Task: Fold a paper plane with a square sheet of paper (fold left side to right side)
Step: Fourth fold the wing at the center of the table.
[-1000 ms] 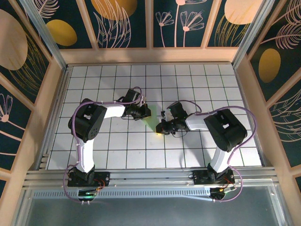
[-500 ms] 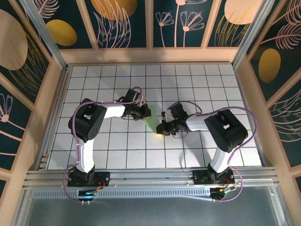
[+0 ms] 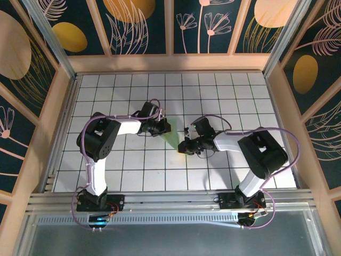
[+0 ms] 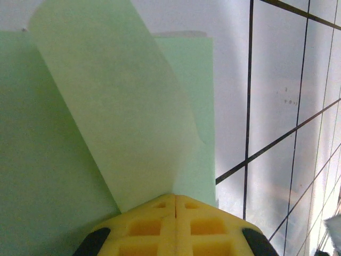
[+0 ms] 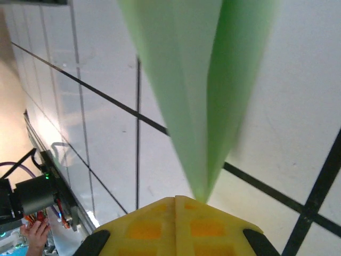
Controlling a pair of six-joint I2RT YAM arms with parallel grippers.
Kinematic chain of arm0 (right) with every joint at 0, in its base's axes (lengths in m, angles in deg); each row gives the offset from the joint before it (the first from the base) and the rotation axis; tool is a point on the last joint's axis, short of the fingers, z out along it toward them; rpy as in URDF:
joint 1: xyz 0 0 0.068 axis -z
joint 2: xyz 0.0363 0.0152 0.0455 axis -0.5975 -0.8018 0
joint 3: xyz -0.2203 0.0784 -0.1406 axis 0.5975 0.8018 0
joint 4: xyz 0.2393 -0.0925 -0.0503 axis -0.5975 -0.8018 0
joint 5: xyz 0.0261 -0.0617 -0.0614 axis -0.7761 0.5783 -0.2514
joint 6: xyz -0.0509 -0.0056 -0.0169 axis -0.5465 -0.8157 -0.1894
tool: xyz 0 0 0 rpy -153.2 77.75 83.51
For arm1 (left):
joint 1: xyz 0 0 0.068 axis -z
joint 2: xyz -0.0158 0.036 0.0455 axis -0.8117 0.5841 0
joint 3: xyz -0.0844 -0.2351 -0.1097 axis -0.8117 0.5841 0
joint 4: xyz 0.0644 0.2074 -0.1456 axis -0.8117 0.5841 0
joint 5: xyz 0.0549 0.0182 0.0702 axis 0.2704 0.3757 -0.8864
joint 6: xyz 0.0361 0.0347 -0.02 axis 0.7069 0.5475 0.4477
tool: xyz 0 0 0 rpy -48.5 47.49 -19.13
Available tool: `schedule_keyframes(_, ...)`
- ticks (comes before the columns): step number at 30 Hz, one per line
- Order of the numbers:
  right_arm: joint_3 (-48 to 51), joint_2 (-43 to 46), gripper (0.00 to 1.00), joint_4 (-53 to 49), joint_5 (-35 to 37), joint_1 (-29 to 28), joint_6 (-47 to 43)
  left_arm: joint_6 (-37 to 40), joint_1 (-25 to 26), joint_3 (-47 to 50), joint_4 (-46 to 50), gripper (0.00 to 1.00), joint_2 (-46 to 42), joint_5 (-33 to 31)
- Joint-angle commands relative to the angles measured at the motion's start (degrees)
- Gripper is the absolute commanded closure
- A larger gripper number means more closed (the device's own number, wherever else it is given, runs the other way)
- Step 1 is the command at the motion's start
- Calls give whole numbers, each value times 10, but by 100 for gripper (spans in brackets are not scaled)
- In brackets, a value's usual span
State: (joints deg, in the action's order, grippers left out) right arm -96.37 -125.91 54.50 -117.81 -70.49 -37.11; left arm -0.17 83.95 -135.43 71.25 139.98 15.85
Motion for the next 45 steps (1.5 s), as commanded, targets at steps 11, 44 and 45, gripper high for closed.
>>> schedule_keyframes(11, -58, -30, 100, 16, -6, 14, 2, 0, 11, 44, 36, 100, 5, -31)
schedule_keyframes(44, -59, -105, 100, -33, 26, -6, -4, -4, 13, 42, 45, 100, 9, -47)
schedule_keyframes(45, -56, -104, 100, -37, 26, -6, -4, -4, 13, 41, 47, 100, 9, -50)
